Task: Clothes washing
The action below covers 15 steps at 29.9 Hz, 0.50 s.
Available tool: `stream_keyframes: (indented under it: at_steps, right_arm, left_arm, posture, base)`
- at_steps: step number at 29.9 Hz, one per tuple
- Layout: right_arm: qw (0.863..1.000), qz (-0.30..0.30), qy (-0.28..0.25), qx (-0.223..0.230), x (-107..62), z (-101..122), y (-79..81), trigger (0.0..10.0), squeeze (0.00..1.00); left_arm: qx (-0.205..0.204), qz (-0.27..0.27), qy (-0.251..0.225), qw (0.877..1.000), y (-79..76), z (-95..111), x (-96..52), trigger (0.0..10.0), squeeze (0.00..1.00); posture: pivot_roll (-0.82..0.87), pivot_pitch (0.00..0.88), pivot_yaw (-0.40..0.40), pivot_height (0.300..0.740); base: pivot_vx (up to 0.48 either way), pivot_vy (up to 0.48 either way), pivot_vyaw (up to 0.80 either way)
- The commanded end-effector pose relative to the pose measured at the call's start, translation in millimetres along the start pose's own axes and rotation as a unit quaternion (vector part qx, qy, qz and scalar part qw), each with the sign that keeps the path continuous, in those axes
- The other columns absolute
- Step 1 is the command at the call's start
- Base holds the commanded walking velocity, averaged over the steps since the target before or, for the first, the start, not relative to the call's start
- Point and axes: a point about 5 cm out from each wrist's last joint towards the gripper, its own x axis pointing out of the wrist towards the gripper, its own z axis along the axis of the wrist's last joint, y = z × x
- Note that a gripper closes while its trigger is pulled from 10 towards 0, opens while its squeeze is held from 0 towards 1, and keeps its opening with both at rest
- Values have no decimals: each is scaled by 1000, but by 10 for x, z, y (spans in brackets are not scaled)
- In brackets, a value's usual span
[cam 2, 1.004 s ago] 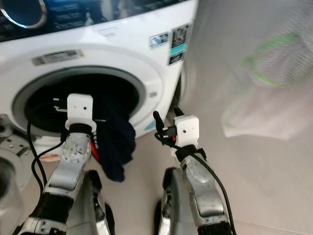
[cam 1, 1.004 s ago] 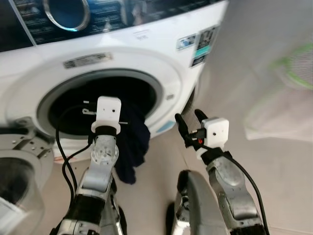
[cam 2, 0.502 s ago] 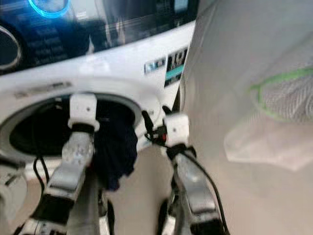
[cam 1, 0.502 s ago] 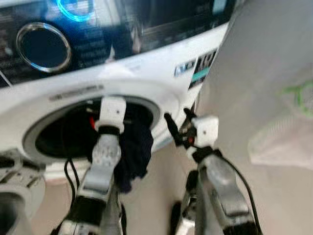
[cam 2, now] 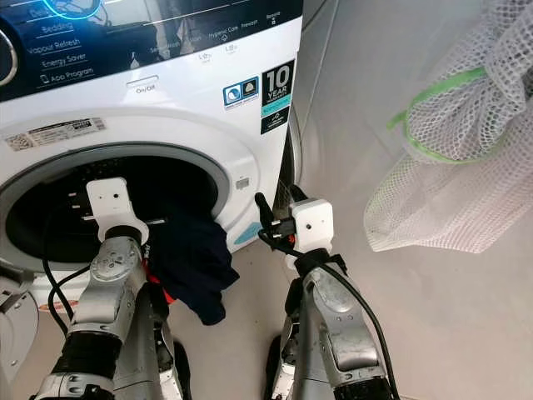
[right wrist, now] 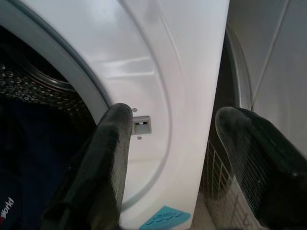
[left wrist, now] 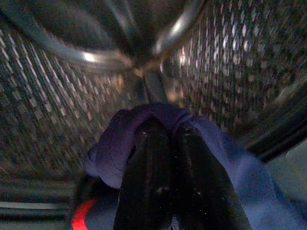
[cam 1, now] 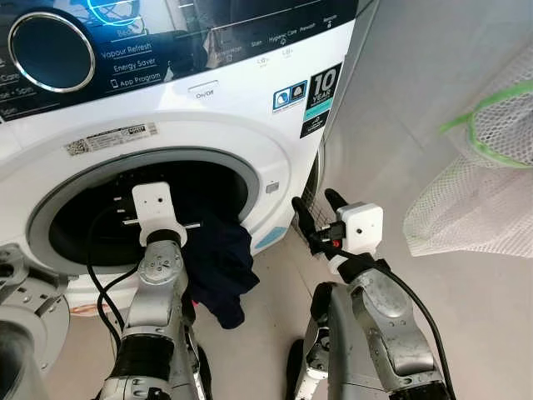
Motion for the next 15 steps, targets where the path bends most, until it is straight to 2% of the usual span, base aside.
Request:
stream_keyframes:
  at_steps: [1, 4, 5, 6, 8, 9, 11, 13, 14, 15]
  right_arm:
    - [1000, 1, 1, 1, -21, 2, 3, 10000, 0]
    - [1000, 1, 1, 0, -23, 9, -3, 10000, 0]
    - [1000, 1, 1, -2, -27, 15, -11, 10000, 0]
    - [1000, 1, 1, -3, -32, 20, -18, 10000, 0]
    - [1000, -2, 0, -6, -45, 36, -44, 10000, 0]
    - [1000, -2, 0, -6, -45, 36, -44, 10000, 0]
    - [1000, -4, 0, -8, -60, 46, -62, 10000, 0]
    - [1000, -2, 3, -12, -80, 50, -78, 10000, 0]
    - [1000, -1, 4, -15, -106, 55, -95, 10000, 0]
    - [1000, -2, 6, -20, -138, 61, -120, 10000, 0]
  left_arm:
    - [-16, 6, 40, 999, 59, -136, 10, 10000, 0]
    - [-24, 8, 82, 996, 154, -217, 123, 10000, 0]
    - [-26, 6, 121, 992, 221, -296, 182, 10000, 0]
    - [-32, 14, 126, 991, 269, -302, 212, 10000, 0]
    - [-51, 23, 133, 990, 394, -266, 318, 10000, 0]
    - [-51, 23, 133, 990, 394, -266, 318, 10000, 0]
    - [-50, 36, 147, 987, 501, -239, 404, 10000, 0]
    - [-70, 46, 172, 982, 619, -215, 486, 10000, 0]
    - [-71, 55, 183, 979, 691, -186, 526, 10000, 0]
    - [-55, 54, 178, 981, 759, -82, 589, 10000, 0]
  posture:
    - [90, 320, -67, 511]
    - [92, 320, -67, 511]
    - [82, 320, -70, 511]
    - [75, 321, -71, 511]
    - [63, 325, -76, 511]
    - [63, 325, -76, 511]
    - [55, 327, -83, 511]
    - [48, 330, -90, 511]
    - [29, 332, -96, 511]
    - [19, 333, -101, 511]
  base:
    - [0, 0, 0]
    - [0, 0, 0]
    - [0, 0, 0]
    - [0, 0, 0]
    - [0, 0, 0]
    - [0, 0, 0]
    - [0, 0, 0]
    - [0, 0, 0]
    - [0, 0, 0]
    - [0, 0, 0]
